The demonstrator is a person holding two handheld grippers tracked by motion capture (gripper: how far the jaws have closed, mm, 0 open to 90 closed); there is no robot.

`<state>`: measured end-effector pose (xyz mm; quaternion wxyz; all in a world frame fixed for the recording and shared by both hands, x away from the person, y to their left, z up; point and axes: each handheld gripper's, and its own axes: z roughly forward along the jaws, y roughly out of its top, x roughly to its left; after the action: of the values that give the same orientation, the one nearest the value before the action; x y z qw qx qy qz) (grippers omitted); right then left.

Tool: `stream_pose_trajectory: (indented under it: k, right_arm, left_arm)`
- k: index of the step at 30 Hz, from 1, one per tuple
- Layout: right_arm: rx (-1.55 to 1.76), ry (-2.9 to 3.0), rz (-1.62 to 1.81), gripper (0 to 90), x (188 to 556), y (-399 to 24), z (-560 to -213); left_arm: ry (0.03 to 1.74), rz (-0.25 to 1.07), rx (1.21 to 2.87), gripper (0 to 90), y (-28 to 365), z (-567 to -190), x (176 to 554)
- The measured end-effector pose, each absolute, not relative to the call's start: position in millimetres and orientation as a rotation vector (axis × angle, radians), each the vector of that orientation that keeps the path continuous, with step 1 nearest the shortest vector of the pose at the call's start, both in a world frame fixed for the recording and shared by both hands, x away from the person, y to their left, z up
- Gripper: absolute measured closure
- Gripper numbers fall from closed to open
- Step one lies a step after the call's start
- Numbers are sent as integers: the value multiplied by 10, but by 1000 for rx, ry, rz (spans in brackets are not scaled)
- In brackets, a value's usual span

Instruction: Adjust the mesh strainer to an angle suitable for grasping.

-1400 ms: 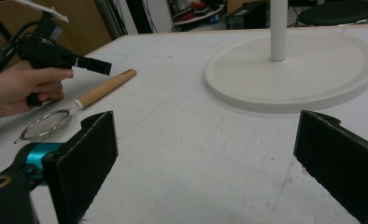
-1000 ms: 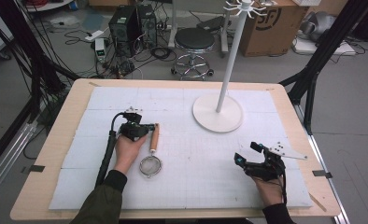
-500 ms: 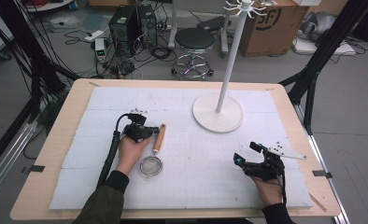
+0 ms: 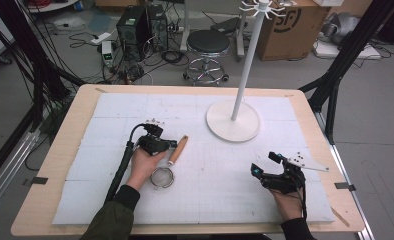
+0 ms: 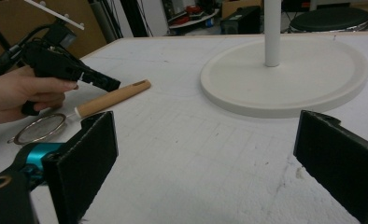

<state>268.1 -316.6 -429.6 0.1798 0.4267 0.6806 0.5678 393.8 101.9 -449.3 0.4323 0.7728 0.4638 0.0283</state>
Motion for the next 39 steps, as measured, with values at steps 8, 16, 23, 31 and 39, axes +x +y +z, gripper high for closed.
stream_pose_trajectory:
  k: [8, 16, 23, 31, 39]
  right_arm:
    - [1211, 1920, 1602, 55, 2672, -3171, -4291]
    - [1208, 1914, 1598, 55, 2665, -3190, -4289]
    - [1213, 1915, 1589, 55, 2662, -3184, -4289]
    - [1214, 1901, 1597, 55, 2659, -3186, -4288]
    - [1218, 1905, 1593, 55, 2661, -3183, -4289]
  left_arm:
    - [1129, -29, 1928, 900, 861, -4484, 3933]
    - [1136, -36, 1967, 900, 796, -4499, 3931]
    - [1070, -74, 1996, 900, 767, -4488, 3912]
    - [1016, -100, 2023, 900, 723, -4485, 3888]
    - [1003, -96, 2035, 900, 705, -4487, 3878]
